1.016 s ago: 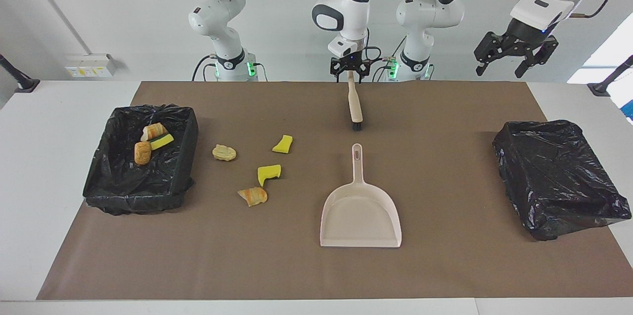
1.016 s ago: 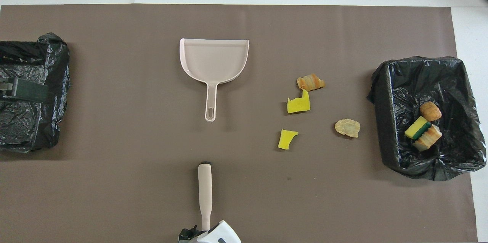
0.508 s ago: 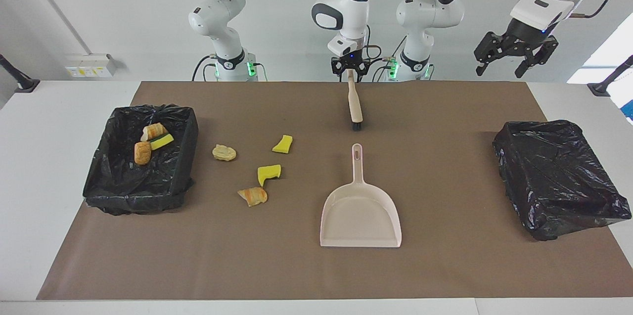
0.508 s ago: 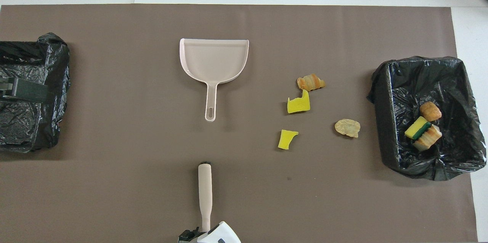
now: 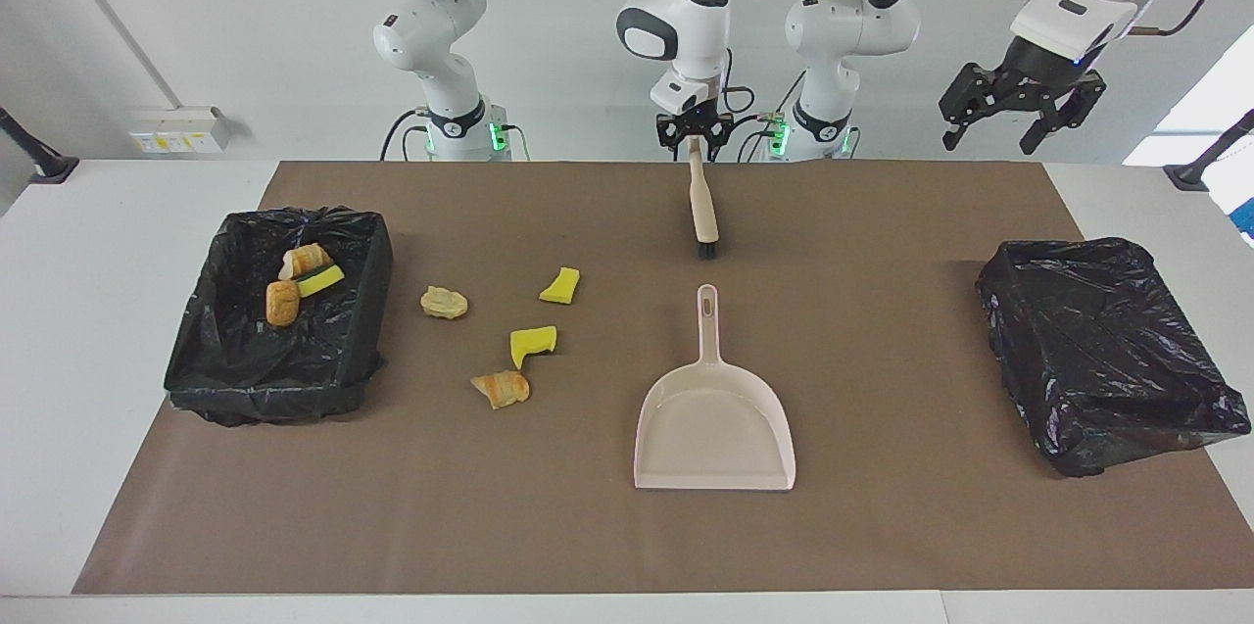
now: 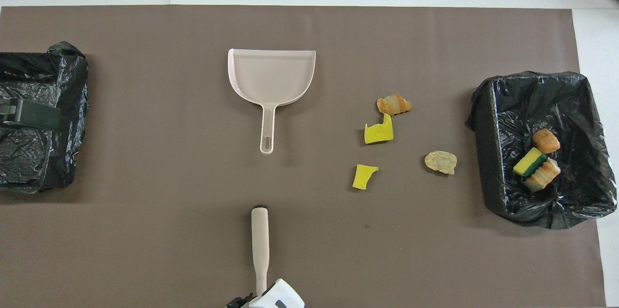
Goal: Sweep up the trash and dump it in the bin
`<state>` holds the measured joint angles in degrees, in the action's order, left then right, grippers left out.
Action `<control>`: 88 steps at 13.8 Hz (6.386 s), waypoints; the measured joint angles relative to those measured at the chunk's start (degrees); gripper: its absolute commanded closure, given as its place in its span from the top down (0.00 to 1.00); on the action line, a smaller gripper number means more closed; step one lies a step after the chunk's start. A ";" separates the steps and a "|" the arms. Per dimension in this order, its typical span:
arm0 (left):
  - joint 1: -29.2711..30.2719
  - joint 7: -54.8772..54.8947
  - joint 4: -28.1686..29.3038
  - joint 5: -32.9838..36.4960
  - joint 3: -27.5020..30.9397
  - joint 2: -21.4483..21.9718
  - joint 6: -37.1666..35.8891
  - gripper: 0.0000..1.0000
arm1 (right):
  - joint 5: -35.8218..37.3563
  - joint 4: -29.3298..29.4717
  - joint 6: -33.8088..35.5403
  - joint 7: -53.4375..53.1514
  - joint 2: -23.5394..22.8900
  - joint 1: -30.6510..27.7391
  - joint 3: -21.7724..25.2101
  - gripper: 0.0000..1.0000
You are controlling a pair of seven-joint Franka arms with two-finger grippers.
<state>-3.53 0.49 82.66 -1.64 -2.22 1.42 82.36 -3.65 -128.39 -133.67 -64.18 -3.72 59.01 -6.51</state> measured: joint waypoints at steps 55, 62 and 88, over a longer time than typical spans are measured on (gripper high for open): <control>0.00 0.00 0.00 0.00 0.03 0.00 0.00 1.00 | 10.86 -3.71 30.26 46.81 17.46 -51.18 0.83 0.00; 0.00 0.00 0.00 0.00 0.03 0.00 0.00 1.00 | 6.61 -8.45 26.35 52.21 17.67 -54.18 0.71 0.00; 0.00 0.00 0.00 0.00 0.04 0.00 0.00 1.00 | 16.05 20.00 14.68 79.09 -6.01 -53.63 1.09 0.00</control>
<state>-3.53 0.49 82.66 -1.64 -2.18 1.42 82.35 12.41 -108.38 -118.99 14.91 -9.72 5.38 -5.42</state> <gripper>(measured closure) 0.000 0.740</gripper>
